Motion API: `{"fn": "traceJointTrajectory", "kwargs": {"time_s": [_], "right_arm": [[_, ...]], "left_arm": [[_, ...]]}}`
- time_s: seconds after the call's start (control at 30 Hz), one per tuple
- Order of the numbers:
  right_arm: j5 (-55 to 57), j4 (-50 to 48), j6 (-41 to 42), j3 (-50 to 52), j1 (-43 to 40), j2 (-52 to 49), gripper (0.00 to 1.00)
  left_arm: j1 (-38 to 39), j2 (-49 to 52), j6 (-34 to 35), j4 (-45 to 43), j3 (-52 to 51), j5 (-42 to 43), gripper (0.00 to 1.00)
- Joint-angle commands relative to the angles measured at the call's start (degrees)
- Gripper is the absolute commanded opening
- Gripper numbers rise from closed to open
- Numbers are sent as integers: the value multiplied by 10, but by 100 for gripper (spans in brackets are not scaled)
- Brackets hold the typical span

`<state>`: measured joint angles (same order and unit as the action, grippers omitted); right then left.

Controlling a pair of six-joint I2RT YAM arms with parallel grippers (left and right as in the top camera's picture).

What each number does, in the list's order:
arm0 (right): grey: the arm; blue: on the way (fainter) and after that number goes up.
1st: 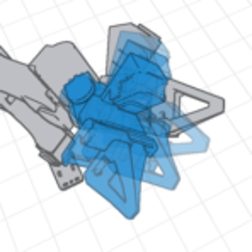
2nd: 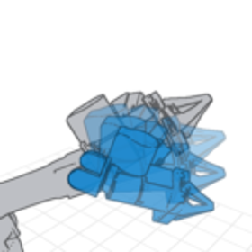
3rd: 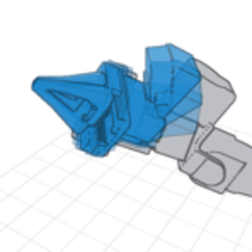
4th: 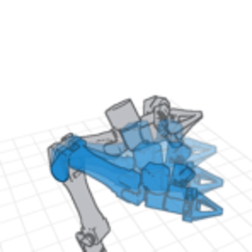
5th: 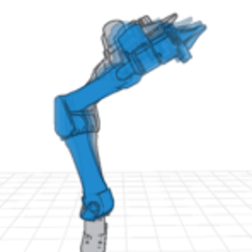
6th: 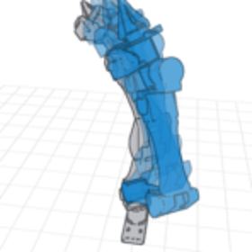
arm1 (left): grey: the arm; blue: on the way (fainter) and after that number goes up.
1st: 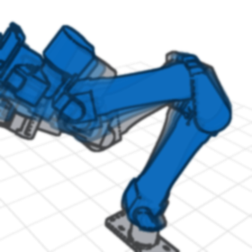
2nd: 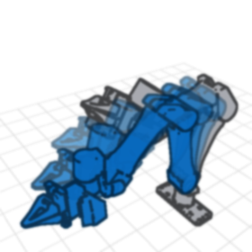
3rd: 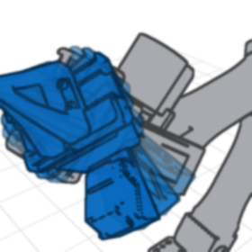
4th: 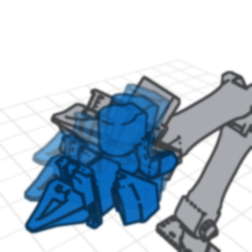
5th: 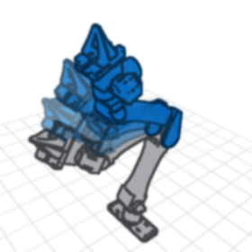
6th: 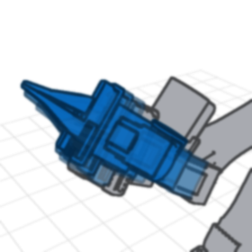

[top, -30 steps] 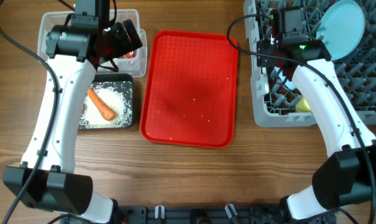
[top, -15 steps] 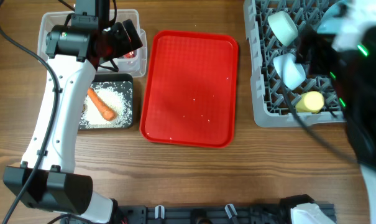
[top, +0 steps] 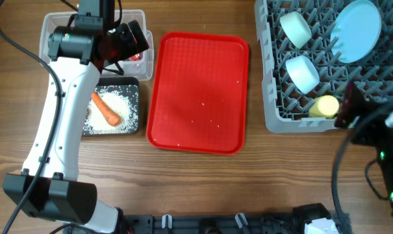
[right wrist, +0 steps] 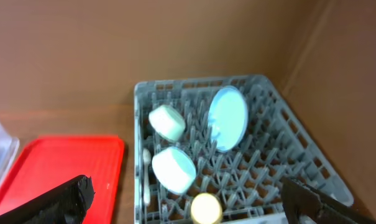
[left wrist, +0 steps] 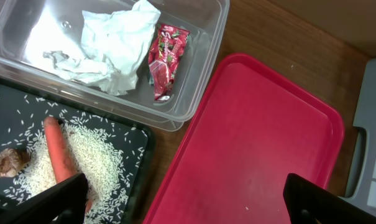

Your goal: Sort waste into correct bins and load items into the dishwasher rack

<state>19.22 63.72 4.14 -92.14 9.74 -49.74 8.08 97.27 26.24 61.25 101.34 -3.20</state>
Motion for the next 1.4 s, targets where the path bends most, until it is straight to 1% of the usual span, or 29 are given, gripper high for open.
{"fn": "traceJointTrajectory", "kwargs": {"time_s": [0.0,0.07,0.17,0.23,0.27,0.33,0.4,0.53,0.6,0.83,0.9,1.03,1.37], "right_arm": [[27,-56,27,101,-21,42,100],[27,-141,27,203,-30,78,100],[14,-320,20,388,-31,141,100],[-38,-458,20,522,-42,193,100],[-67,-508,20,570,-51,214,100],[-127,-591,20,668,-74,266,100],[-169,-631,20,744,-92,325,100],[-170,-638,18,824,-94,410,100],[-170,-643,21,854,-94,436,100],[-177,-646,25,909,-94,496,100],[-185,-644,36,919,-94,496,100],[-189,-643,86,919,-94,496,100],[-189,-643,87,918,-94,495,100]], "left_arm": [[-2,-2,-1,-1,7,-8,100],[-2,-2,-1,-1,7,-8,100],[-2,-2,-1,-1,7,-8,100],[-2,-2,-1,-1,7,-8,100],[-2,-2,-1,-1,7,-8,100],[-2,-2,-1,-1,7,-8,100],[-2,-2,-1,-1,7,-8,100],[-2,-2,-1,-1,7,-8,100],[-2,-2,-1,-1,7,-8,100],[-2,-2,-1,-1,7,-8,100],[-2,-2,-1,-1,7,-8,100],[-2,-2,-1,-1,7,-8,100],[-2,-2,-1,-1,7,-8,100]]}}
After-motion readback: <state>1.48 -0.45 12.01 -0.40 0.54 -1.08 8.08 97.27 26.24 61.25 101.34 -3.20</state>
